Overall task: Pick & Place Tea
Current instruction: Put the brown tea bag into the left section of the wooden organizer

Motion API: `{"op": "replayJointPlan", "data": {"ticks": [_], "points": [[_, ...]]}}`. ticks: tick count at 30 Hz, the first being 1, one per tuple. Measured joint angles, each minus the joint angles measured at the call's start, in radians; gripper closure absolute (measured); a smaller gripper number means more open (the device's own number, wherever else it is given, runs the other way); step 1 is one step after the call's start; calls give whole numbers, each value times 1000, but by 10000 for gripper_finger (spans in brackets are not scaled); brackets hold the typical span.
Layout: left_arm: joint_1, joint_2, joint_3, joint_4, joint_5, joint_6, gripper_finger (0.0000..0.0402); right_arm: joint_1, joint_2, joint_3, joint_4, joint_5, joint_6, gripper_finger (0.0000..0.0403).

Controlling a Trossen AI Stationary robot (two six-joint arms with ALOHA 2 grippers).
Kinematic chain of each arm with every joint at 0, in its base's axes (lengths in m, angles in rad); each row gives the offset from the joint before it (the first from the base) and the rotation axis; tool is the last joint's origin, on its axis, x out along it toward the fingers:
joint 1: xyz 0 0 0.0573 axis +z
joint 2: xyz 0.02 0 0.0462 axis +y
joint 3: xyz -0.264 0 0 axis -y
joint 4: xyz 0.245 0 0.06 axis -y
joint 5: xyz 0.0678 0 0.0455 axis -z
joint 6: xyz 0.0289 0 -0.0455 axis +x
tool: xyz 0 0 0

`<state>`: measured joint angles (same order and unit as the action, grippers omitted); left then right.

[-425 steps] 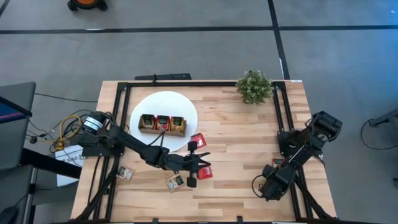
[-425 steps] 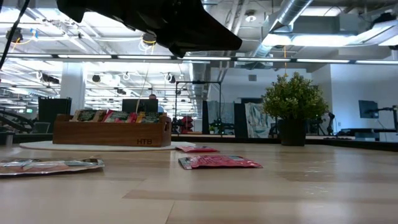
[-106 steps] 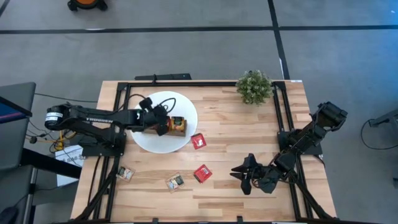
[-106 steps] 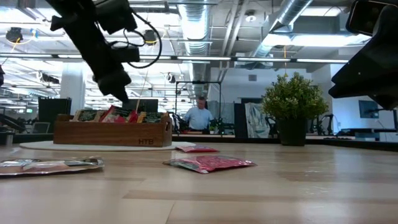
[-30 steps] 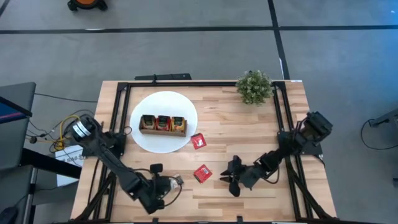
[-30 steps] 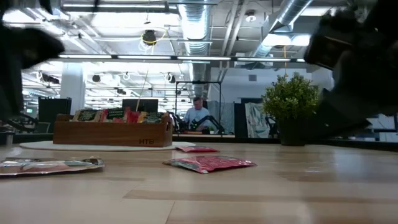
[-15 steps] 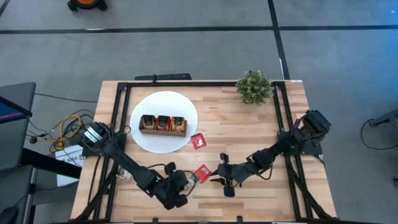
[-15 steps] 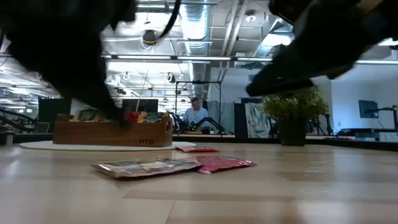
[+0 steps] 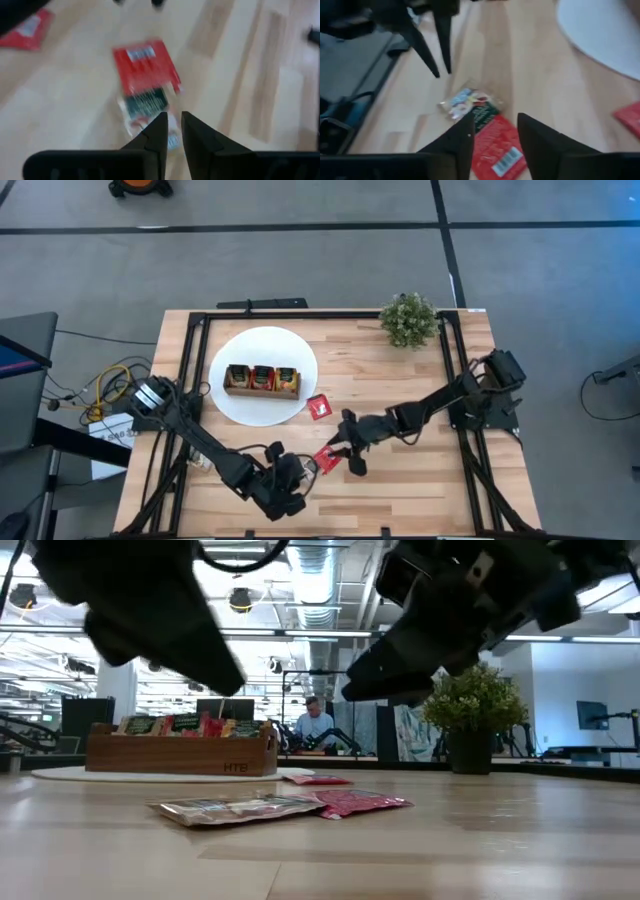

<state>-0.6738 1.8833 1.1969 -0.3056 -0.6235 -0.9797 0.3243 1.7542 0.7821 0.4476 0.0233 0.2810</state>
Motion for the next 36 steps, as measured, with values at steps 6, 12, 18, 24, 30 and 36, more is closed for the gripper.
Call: {"op": "replayJointPlan", "data": {"ticks": [6,12,18,24,30,36], "points": [[0,60,0,-2,104,-78,350,-29,62,93,-84,-182,-26,199],[24,136,2,-7,87,-82,364,-21,213,289,-285,-420,-28,180],[39,162,3,28,23,-50,367,-21,265,386,-490,-461,28,183],[46,164,0,67,18,30,367,-27,254,389,-531,-370,124,194],[47,171,0,78,-12,98,367,-27,260,387,-566,-313,198,212],[45,209,1,98,-101,134,367,-27,259,348,-474,-311,257,235]]}}
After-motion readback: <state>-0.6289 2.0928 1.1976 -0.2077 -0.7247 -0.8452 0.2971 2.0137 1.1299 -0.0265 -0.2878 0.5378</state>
